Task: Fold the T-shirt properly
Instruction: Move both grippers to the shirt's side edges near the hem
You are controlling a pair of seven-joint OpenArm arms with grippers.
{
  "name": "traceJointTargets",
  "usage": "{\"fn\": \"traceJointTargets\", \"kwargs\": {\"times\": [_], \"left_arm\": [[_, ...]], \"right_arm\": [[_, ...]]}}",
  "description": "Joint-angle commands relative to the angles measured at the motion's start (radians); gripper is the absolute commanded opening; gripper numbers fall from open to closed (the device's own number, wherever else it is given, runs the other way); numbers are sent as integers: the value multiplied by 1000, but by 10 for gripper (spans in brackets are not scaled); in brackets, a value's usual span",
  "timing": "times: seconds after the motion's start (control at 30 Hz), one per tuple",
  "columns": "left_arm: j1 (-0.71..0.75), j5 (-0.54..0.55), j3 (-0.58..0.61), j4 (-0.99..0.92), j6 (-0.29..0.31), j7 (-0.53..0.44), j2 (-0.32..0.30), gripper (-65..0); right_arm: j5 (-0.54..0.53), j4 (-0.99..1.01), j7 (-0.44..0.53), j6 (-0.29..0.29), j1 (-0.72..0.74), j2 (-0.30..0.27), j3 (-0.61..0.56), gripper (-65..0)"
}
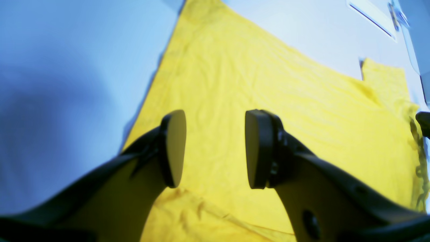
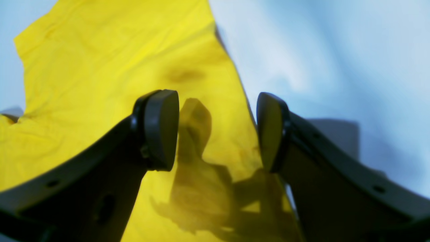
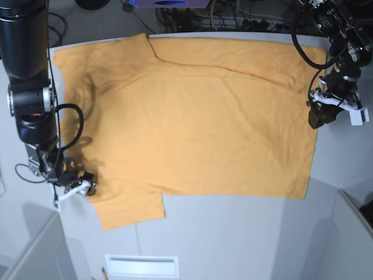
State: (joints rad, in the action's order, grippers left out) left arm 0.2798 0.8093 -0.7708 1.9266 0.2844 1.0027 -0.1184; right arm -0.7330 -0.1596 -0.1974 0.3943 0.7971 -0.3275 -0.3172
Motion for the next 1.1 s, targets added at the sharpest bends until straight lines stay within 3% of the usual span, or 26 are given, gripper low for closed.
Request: {"fn": "traceJointTargets", "kwargs": {"times": [0.0, 0.13, 0.23, 0.3, 0.33, 0.53, 0.7, 0.83, 0.93, 1.07], "left_arm": [[-3, 14, -5, 14, 3, -20, -13, -378], [-11, 14, 1, 14, 3, -21, -13, -377], [-38, -21, 4, 12, 3, -21, -13, -377], [-77, -127, 6, 0, 3, -21, -13, -377], [-103, -184, 7, -23, 3, -21, -13, -377], [-334, -434, 78, -298, 6, -23, -54, -375], [-561, -549, 138, -568, 6, -45, -122, -374], [-715, -627, 204, -843, 6, -176, -166, -365], [-821, -663, 259, -1077, 6, -313, -189, -281], [-923, -670, 271, -1294, 3, -488, -200, -225]], "right_arm": [[-6, -10, 9, 2, 31, -8, -3, -309], [-4, -10, 14, 2, 18, -8, -3, -341], [-4, -10, 14, 2, 18, -2, -3, -488], [-4, -10, 14, 2, 18, -2, -3, -636], [-4, -10, 14, 2, 18, 0, -3, -650], [-4, -10, 13, -5, 20, 0, -4, -650], [-4, -10, 9, -5, 9, 0, -4, -650], [-4, -10, 9, -5, 3, -3, -4, -650], [-4, -10, 8, -5, -5, -5, -4, -650], [-4, -10, 8, -5, -8, -6, -4, -650]]}}
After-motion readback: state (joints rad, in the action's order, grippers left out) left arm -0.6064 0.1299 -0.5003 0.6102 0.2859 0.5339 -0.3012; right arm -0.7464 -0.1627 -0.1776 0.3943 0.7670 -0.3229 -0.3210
